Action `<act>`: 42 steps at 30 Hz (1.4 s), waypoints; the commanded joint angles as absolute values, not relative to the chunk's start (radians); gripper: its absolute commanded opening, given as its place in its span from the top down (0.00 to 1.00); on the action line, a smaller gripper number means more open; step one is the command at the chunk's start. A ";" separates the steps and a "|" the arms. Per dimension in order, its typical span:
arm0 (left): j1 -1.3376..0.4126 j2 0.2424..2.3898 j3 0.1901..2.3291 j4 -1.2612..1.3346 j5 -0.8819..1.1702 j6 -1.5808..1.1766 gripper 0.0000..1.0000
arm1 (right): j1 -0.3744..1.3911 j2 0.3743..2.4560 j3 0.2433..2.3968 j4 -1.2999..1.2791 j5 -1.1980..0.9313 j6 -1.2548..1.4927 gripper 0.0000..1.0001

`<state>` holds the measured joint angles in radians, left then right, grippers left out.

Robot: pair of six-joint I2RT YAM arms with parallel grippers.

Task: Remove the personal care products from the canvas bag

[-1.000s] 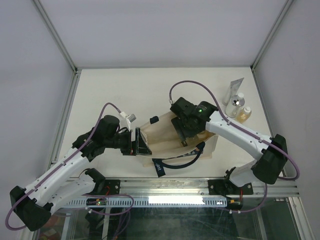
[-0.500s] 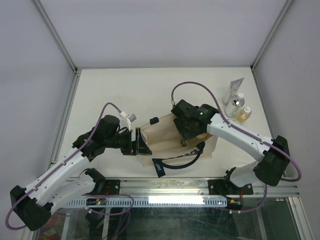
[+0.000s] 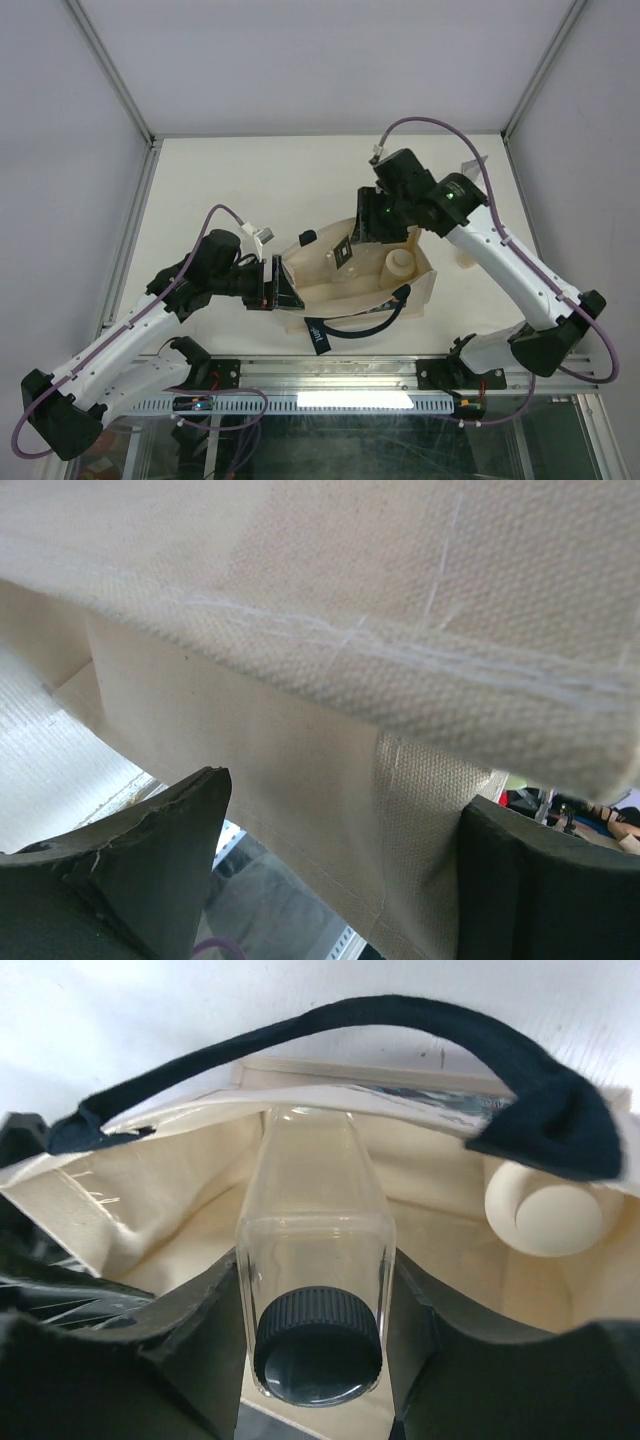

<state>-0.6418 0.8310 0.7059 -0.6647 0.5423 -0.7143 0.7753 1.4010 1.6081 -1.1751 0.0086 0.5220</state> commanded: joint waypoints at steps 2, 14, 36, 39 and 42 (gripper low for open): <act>-0.647 0.834 0.707 -0.673 0.529 -0.689 0.21 | 0.627 1.251 1.590 -1.025 -0.282 0.709 1.00; -0.647 0.850 0.714 -0.673 0.543 -0.668 0.21 | 0.424 1.146 1.688 -0.834 -0.508 0.942 1.00; -0.647 0.822 0.707 -0.687 0.546 -0.666 0.21 | 0.388 0.966 1.724 -1.073 0.432 0.752 1.00; -0.647 0.830 0.707 -0.687 0.547 -0.662 0.21 | 0.387 0.943 1.675 -1.136 0.582 0.693 1.00; -0.647 0.843 0.711 -0.686 0.549 -0.656 0.21 | 0.387 0.938 1.607 -1.236 0.692 0.683 1.00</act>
<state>-0.6418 0.8310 0.7059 -0.6727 0.5568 -0.6895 0.3904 0.9874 1.6398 -1.2415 0.4313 0.7261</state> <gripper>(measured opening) 0.793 0.511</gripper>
